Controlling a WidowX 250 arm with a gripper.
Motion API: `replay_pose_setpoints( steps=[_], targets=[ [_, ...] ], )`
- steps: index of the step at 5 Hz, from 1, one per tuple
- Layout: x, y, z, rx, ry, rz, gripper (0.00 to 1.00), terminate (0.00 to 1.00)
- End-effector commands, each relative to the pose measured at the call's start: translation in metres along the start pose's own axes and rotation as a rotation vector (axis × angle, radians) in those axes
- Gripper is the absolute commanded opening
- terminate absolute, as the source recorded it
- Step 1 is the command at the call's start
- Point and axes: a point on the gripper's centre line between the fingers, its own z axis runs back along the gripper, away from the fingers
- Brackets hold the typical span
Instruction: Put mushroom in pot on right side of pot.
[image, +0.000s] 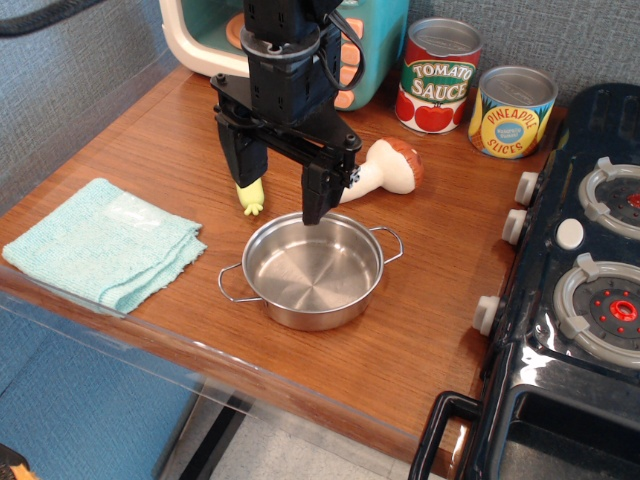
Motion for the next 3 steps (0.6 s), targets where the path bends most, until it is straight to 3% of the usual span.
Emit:
replay_pose_setpoints(
  steps=[1,2,3],
  targets=[
    [0.0,0.0,0.0,0.0,0.0,0.0,1.0,0.0],
    [0.016,-0.007,0.0,-0.033,-0.01,-0.026,1.0,0.0],
    [0.052,-0.011,-0.001,-0.059,-0.04,-0.029,1.0,0.0]
  ],
)
